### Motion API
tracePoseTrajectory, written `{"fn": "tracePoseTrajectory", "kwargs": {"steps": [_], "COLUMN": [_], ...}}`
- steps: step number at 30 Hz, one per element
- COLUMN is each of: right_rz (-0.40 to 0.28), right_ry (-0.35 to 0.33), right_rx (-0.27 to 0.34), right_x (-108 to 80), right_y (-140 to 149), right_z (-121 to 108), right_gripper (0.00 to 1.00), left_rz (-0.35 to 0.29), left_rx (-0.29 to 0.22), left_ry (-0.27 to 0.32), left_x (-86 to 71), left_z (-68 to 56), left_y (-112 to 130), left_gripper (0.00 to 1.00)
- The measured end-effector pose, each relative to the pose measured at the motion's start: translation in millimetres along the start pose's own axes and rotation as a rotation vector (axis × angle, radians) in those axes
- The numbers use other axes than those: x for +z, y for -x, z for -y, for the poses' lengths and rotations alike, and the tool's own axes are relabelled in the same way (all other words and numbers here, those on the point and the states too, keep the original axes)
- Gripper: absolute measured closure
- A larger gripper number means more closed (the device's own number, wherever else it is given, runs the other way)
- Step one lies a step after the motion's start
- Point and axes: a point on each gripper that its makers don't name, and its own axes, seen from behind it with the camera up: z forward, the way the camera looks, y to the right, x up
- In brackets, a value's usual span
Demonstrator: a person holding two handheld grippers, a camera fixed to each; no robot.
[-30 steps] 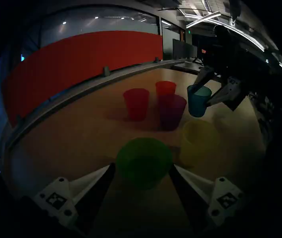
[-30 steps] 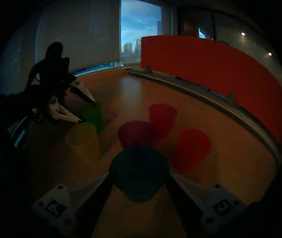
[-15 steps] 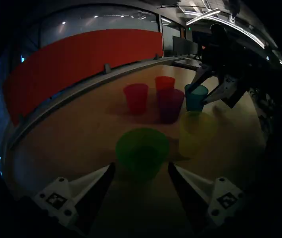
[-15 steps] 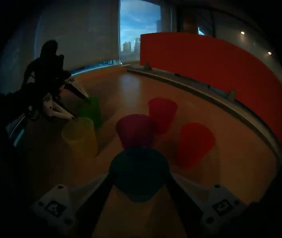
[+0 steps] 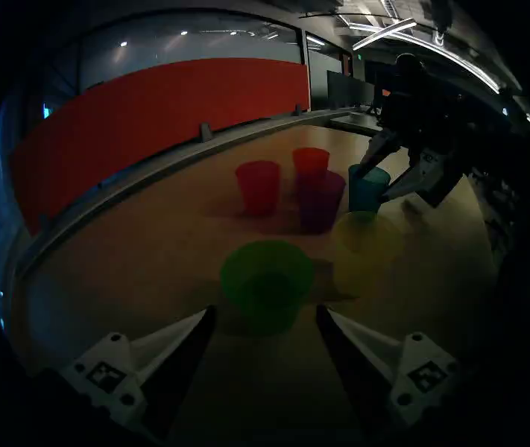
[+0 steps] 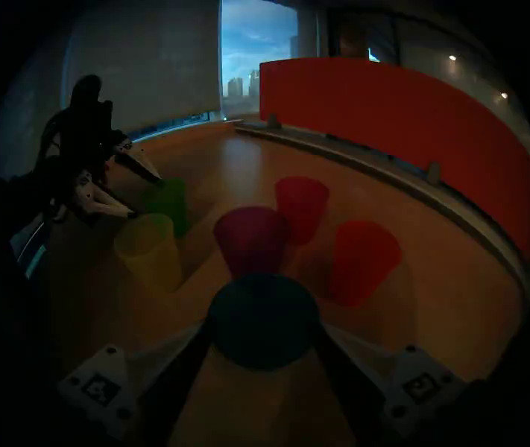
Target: Pour water
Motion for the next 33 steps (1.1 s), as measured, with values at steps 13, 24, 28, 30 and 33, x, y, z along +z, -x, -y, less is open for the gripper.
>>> {"fn": "tracePoseTrajectory", "kwargs": {"steps": [13, 24, 28, 30, 33], "right_rz": [0.002, -0.037, -0.060, -0.073, -0.103], "right_ry": [0.029, 0.119, 0.151, 0.168, 0.199], "right_rx": [0.005, 0.031, 0.044, 0.052, 0.065], "right_x": [-21.6, -64.4, -79.5, -87.3, -99.5], "right_y": [11, 21, 21, 20, 16], "right_z": [1, -4, -5, -6, -8], "right_gripper": [0.02, 0.01, 0.01, 0.00, 0.00], "left_rz": [-0.013, -0.089, -0.142, -0.165, -0.203], "left_rx": [-0.023, -0.114, -0.134, -0.144, -0.156], "left_ry": [-0.034, -0.165, -0.217, -0.242, -0.280], "left_x": [-13.5, -50.7, -66.8, -73.6, -83.5], "left_z": [4.3, 22.8, 26.9, 27.9, 29.2], "left_y": [1, 0, -6, -8, -12], "left_gripper": [0.02, 0.02, 0.02, 0.02, 0.01]}}
